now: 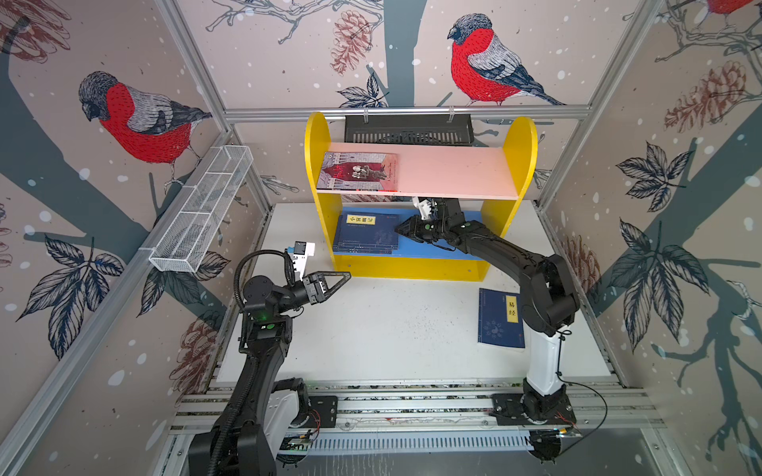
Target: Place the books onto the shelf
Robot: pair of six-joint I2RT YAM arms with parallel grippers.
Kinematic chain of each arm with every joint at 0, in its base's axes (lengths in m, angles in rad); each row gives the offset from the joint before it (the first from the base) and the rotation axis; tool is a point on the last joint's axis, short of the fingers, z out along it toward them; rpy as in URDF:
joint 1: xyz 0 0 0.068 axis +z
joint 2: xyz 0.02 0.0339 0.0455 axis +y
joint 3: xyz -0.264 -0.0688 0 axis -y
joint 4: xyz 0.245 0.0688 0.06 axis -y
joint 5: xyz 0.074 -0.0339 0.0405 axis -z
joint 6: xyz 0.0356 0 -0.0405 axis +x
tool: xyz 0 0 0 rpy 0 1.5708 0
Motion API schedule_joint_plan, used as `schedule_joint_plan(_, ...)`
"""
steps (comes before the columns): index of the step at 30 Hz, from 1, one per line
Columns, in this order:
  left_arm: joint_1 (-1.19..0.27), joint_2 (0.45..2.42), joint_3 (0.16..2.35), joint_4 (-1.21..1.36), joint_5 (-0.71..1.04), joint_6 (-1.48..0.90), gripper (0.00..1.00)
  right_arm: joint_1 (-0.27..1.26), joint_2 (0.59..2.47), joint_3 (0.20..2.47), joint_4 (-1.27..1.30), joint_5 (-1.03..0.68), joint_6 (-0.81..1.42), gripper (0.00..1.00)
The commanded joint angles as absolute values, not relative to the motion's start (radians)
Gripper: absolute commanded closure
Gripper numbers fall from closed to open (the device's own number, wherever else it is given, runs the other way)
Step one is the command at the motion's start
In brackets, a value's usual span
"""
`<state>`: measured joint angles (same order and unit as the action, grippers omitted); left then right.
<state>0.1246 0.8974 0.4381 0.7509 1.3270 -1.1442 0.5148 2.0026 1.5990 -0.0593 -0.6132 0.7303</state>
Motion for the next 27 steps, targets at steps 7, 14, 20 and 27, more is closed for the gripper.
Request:
schedule_joint_plan(7, 0.124, 0.892, 0.445, 0.762, 1.338, -1.132, 0.26, 0.522, 2.008, 1.612, -0.050, -0.613, 0.723, 0.73)
schedule_joint_plan(14, 0.124, 0.892, 0.445, 0.758, 1.336, -1.127, 0.26, 0.525, 2.016, 1.618, -0.042, -0.620, 0.731, 0.73)
schedule_joint_plan(20, 0.124, 0.891, 0.445, 0.752, 1.338, -1.124, 0.26, 0.529, 2.019, 1.620, -0.040, -0.624, 0.733, 0.73)
schedule_joint_plan(27, 0.124, 0.890, 0.446, 0.752, 1.340, -1.124, 0.26, 0.531, 2.020, 1.626, -0.040, -0.623, 0.736, 0.73)
